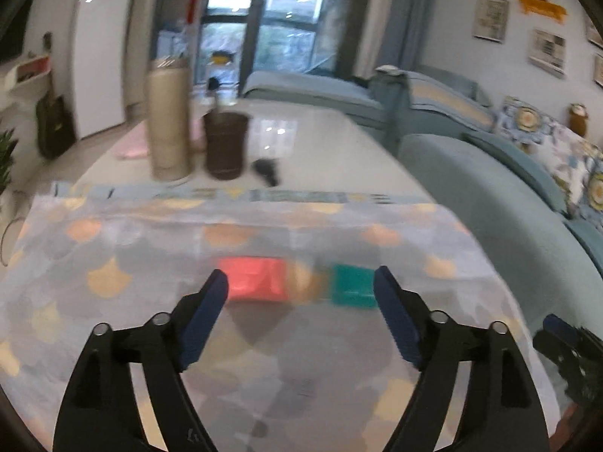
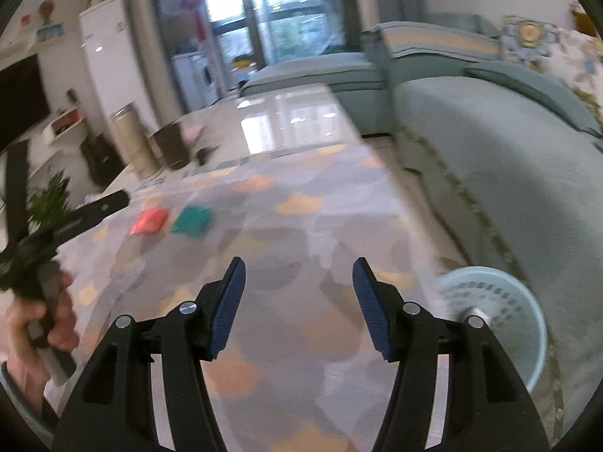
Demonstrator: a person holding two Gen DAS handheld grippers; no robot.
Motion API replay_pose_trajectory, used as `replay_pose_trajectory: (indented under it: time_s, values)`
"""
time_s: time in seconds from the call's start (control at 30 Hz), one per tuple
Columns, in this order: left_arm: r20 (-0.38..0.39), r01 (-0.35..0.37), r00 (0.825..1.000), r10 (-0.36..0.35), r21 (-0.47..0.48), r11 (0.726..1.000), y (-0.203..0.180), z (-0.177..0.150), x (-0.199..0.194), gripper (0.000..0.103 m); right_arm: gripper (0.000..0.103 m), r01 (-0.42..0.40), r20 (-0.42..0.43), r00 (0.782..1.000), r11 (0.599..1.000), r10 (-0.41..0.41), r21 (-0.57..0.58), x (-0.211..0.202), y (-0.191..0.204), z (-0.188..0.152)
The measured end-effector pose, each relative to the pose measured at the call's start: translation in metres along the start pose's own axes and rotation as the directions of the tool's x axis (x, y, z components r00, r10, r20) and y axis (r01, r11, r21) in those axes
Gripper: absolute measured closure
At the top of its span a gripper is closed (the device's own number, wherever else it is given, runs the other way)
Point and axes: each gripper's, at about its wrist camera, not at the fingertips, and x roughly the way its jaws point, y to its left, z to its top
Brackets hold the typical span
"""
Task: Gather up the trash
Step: 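Grasp the pink plastic packet with the left tool while the right tool grasps the teal packet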
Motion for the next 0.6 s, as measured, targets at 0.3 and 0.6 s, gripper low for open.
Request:
replay_pose_trajectory:
  time_s: [0.3,0.6]
  values:
    - [-0.126,-0.062,0.99,0.061,-0.005,0.998,0.028,-0.006,0.055,0.022,0.046,-0.092,-0.027,0.996,0.992,0.09,-0.084,0.065,0.076,0.023]
    - [-0.21,-0.084,0.974,0.083,0.004,0.996,0.03,-0.006,0.076,0.047,0.041,-0.126,-0.09,0.988,0.991,0.122,-0.044,0.116,0.104,0.033]
